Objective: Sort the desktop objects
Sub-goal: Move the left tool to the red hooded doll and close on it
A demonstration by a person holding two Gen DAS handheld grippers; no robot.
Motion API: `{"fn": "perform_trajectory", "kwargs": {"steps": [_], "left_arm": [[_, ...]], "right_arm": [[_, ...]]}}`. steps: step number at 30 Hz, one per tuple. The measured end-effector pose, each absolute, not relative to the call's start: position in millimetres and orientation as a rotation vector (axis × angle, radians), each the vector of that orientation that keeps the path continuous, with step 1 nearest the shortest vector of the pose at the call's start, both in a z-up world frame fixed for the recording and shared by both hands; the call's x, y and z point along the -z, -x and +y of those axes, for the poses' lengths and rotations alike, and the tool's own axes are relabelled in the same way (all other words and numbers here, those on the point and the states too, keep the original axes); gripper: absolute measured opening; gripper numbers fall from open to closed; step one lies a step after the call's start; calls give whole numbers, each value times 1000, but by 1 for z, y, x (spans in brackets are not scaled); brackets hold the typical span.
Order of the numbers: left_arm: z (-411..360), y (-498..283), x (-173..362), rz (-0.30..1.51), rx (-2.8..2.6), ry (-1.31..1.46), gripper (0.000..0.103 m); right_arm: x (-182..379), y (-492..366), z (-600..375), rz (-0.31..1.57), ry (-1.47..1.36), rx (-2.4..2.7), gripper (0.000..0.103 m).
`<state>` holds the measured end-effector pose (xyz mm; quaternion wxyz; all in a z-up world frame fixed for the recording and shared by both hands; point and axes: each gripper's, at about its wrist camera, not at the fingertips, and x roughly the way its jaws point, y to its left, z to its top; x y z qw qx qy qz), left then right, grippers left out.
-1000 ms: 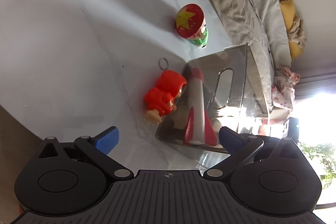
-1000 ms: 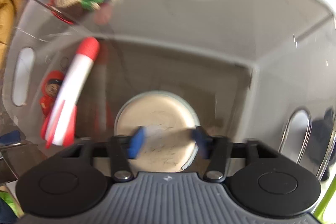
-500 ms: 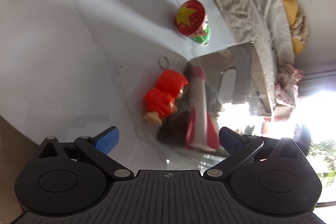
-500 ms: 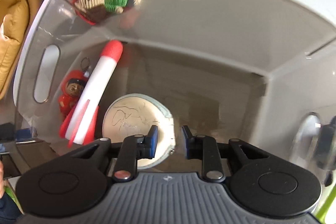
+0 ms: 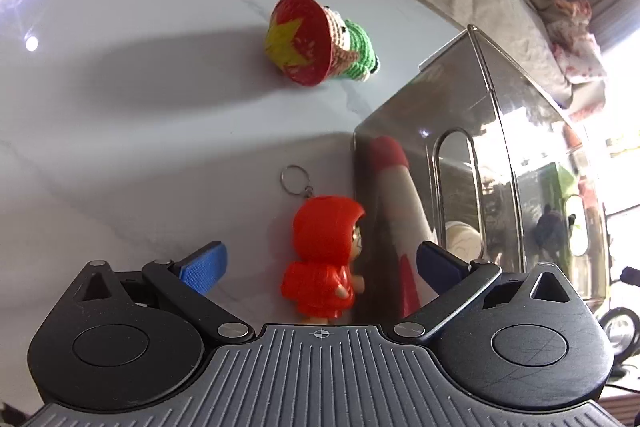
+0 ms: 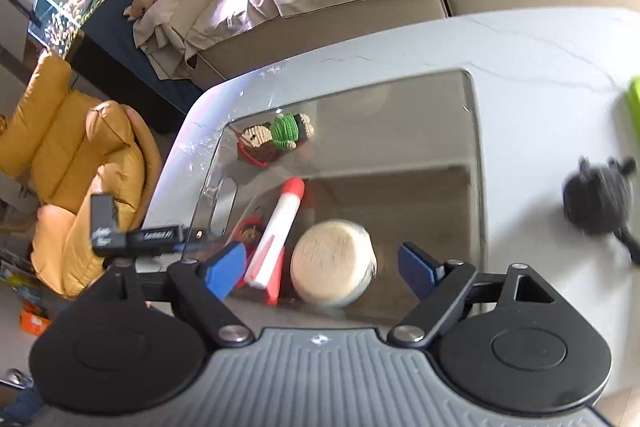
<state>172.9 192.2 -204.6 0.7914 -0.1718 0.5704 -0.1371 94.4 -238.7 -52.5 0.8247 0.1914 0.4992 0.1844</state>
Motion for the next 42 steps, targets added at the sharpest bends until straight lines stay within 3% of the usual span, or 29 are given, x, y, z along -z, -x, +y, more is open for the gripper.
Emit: {"fn": "perform_trajectory", "kwargs": {"steps": [7, 14, 18, 23, 28, 33, 34, 36, 42], "left_arm": [[202, -175, 220, 1314, 368, 450, 103], [190, -177, 228, 1296, 390, 498, 103], [186, -177, 232, 1315, 389, 428, 103], [180, -176, 234, 1315, 361, 371, 103], [165, -178, 235, 1303, 256, 233, 103], [152, -174, 235, 1308, 216, 134, 91], [149, -174, 234, 1307, 220, 114, 84], [144, -173, 231, 1318, 235, 89, 57], [153, -161, 209, 1382, 252, 102, 56]], "right_arm": [[47, -65, -248, 1024, -412, -393, 92], [57, -60, -256, 1053, -501, -378, 92], [66, -59, -255, 1058, -523, -354, 93], [70, -54, -257, 1037, -536, -359, 101], [79, -54, -263, 1030, -576, -326, 101], [81, -49, -268, 1010, -582, -316, 101], [82, -48, -270, 1005, -590, -315, 101], [84, -47, -274, 996, -613, -314, 101], [86, -38, -288, 948, -677, -343, 101]]}}
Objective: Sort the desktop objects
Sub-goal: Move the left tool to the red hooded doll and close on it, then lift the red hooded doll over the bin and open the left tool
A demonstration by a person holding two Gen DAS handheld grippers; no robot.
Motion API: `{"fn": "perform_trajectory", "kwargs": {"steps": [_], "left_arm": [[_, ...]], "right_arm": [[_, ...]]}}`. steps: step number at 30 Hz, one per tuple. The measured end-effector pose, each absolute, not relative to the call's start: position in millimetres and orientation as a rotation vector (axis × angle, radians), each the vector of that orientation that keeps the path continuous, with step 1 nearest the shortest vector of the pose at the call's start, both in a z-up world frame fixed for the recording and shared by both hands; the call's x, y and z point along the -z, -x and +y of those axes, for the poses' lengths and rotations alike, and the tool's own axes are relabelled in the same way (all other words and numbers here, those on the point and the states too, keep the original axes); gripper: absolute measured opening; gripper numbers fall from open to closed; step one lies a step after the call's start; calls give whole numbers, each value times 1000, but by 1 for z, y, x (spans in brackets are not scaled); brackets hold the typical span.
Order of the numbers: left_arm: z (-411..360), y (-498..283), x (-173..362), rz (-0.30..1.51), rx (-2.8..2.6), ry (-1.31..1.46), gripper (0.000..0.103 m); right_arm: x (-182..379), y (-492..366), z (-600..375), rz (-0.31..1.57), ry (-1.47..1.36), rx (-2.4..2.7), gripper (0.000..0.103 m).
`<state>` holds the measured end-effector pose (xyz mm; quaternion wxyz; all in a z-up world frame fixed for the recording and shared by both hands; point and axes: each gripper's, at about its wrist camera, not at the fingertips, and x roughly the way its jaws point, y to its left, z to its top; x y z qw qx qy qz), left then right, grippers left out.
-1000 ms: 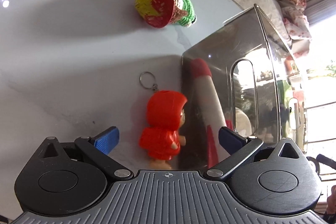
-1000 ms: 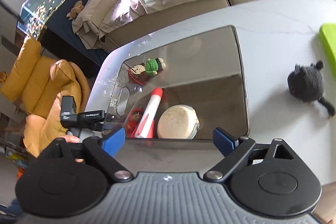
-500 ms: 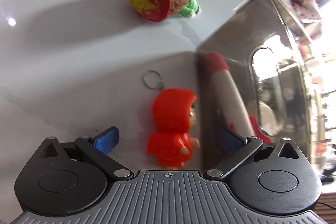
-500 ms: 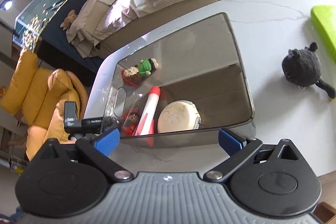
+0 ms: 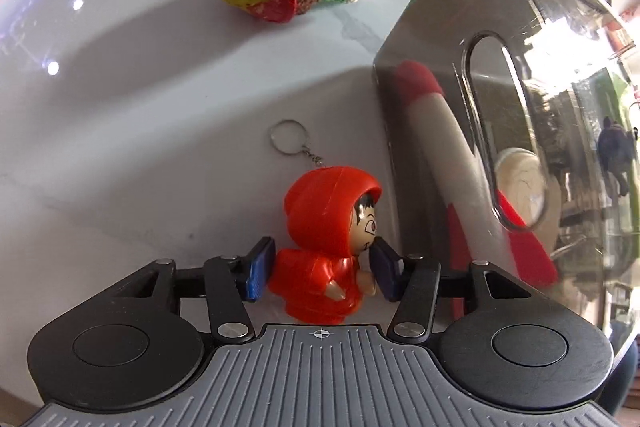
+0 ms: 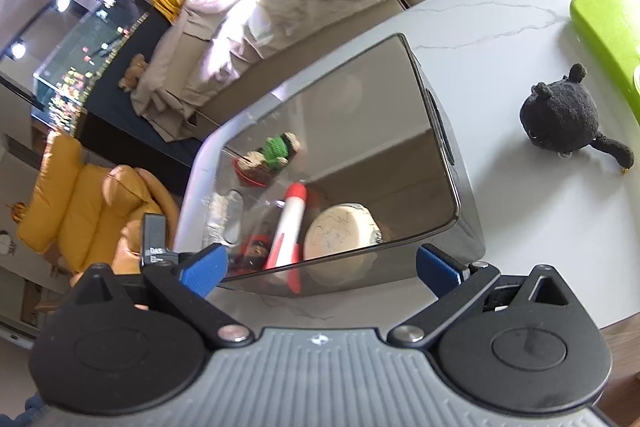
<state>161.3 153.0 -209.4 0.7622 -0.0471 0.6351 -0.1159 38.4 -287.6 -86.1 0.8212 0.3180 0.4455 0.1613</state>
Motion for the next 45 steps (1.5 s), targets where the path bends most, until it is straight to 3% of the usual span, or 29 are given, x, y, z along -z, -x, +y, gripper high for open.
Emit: {"fn": "perform_trajectory", "kwargs": {"steps": [7, 10, 13, 19, 26, 34, 45], "left_arm": [[165, -145, 91, 1252, 227, 96, 56], [135, -153, 45, 1175, 278, 112, 56], [85, -173, 33, 1136, 338, 100, 56], [-15, -199, 108, 1241, 415, -45, 56], [-66, -206, 181, 1301, 453, -396, 56], [-85, -208, 209, 1270, 473, -676, 56], [-77, -217, 216, 1298, 493, -633, 57]], "right_arm": [[96, -29, -320, 875, -775, -372, 102], [104, -29, -331, 847, -823, -381, 102], [110, -30, -337, 816, -875, -392, 102], [113, -15, -354, 745, -934, -410, 102], [131, -4, -387, 745, -953, -337, 103], [163, -14, -406, 799, -1000, -265, 103], [170, -16, -398, 837, -1000, -280, 103]]}}
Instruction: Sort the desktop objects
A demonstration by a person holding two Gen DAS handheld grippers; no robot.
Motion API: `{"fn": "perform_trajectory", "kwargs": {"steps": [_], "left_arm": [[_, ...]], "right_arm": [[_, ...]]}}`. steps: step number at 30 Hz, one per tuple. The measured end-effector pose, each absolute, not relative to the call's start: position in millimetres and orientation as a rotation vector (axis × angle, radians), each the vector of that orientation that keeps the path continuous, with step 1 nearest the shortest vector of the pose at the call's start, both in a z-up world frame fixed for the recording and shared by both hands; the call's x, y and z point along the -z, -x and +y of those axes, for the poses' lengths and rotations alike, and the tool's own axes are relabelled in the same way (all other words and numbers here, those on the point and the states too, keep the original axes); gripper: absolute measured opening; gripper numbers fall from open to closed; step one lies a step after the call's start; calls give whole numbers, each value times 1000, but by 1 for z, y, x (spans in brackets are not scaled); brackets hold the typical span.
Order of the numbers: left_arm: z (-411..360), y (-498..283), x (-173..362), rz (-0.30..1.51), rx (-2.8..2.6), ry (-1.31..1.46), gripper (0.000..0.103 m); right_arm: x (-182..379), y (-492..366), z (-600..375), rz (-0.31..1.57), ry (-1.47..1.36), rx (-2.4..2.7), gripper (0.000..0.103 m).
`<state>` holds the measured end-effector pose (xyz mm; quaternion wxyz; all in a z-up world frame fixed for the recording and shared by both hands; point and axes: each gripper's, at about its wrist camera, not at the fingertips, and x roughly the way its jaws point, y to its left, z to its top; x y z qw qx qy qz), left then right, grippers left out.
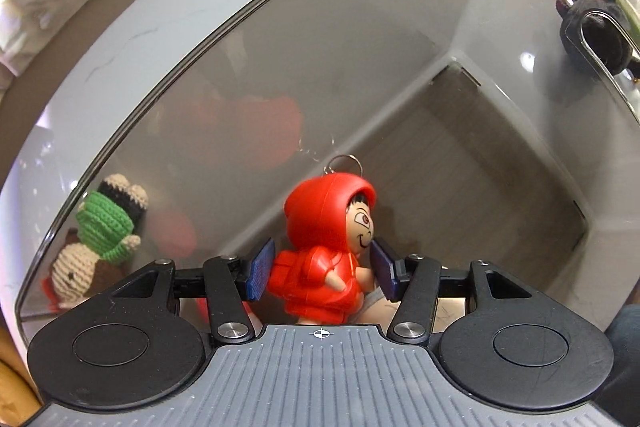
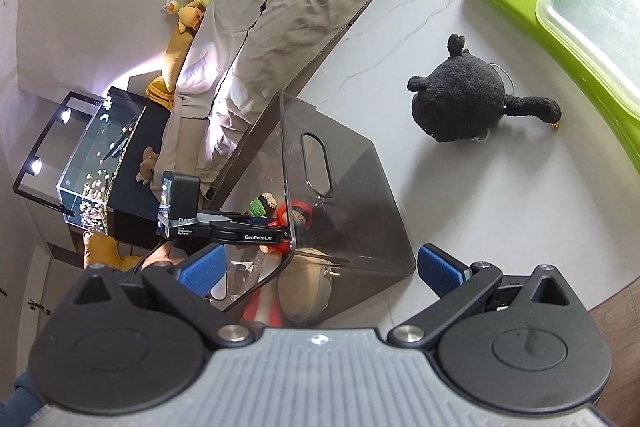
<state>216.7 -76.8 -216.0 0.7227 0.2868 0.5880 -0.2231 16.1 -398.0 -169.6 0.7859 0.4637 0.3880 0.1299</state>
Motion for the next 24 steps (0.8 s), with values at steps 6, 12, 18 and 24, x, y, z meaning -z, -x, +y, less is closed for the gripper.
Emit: {"fn": "perform_trajectory", "kwargs": {"steps": [6, 12, 18, 24], "left_arm": [[-63, -212, 179, 1243, 527, -534, 64], [-11, -210, 68, 987, 530, -407, 95], [79, -285, 51, 994, 265, -272, 103], [134, -332, 136, 1264, 161, -148, 103]], "right_arm": [[157, -12, -392, 825, -976, -279, 103], [139, -8, -386, 816, -930, -278, 103], [134, -8, -377, 818, -938, -282, 103], [138, -11, -368, 856, -938, -266, 103]]}}
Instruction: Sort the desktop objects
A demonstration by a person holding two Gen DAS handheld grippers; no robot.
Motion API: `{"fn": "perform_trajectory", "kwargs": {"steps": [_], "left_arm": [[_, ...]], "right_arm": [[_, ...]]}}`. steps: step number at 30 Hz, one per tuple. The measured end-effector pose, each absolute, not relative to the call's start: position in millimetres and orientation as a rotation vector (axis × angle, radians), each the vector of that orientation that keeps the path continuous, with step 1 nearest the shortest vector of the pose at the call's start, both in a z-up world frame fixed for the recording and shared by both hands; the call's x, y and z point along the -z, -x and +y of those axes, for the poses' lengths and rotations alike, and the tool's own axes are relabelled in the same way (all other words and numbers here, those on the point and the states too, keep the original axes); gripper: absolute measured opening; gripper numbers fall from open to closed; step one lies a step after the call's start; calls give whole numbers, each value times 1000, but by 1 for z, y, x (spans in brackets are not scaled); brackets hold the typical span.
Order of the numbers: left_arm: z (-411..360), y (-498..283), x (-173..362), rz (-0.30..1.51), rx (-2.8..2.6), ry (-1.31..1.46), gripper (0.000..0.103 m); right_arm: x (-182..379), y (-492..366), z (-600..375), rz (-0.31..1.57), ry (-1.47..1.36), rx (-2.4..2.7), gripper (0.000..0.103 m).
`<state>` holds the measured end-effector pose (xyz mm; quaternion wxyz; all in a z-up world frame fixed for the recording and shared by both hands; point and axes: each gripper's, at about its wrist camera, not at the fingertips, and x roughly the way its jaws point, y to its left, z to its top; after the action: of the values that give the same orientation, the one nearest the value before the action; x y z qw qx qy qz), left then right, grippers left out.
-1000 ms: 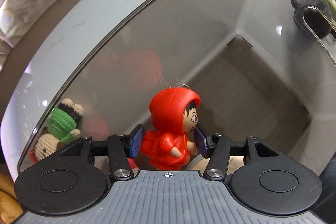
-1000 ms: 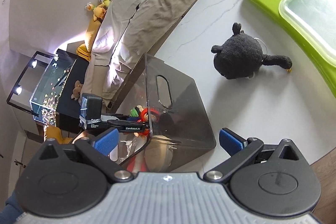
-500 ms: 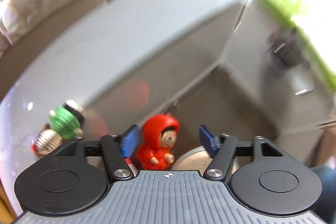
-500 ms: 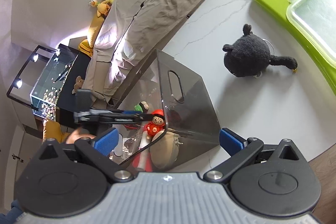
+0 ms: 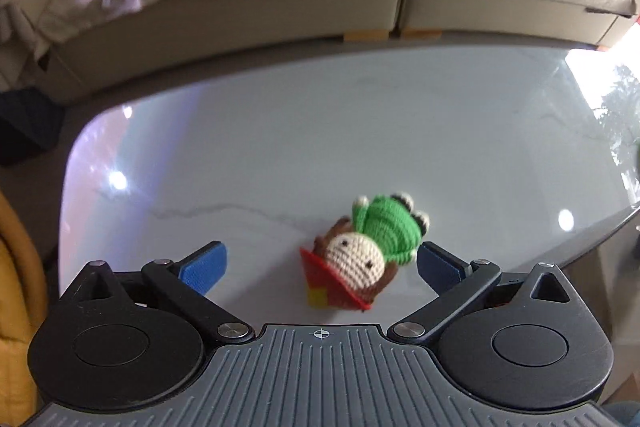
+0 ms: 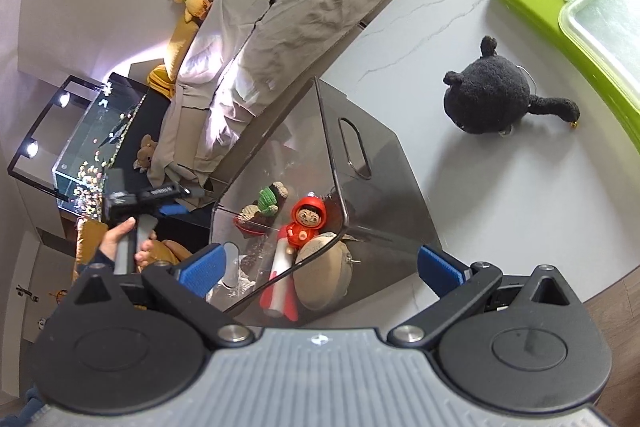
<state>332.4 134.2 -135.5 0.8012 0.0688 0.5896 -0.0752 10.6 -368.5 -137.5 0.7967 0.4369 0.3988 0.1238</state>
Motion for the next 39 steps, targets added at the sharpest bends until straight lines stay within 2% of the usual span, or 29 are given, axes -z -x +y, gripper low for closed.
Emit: {"fn": "perform_trajectory", "kwargs": {"steps": [5, 9, 23, 29, 31, 34, 37, 39], "left_arm": [[149, -347, 184, 1396, 125, 76, 103], [147, -358, 200, 1428, 141, 164, 103], [116, -362, 209, 1361, 62, -194, 103], [164, -306, 212, 1492, -13, -203, 102], [181, -291, 196, 1482, 27, -105, 101], [209, -281, 162, 1397, 55, 230, 102], [215, -274, 156, 1393, 121, 619, 102], [202, -272, 158, 1385, 78, 679, 103]], "right_arm": [[146, -17, -373, 888, -949, -211, 103], [154, -25, -369, 918, -959, -208, 103], [163, -35, -362, 954, -945, -220, 103], [161, -30, -366, 935, -947, -236, 103], [160, -31, -367, 935, -943, -243, 103], [160, -36, -364, 932, -938, -246, 103], [157, -41, -359, 912, -953, -255, 103], [154, -42, -354, 900, -962, -277, 103]]}}
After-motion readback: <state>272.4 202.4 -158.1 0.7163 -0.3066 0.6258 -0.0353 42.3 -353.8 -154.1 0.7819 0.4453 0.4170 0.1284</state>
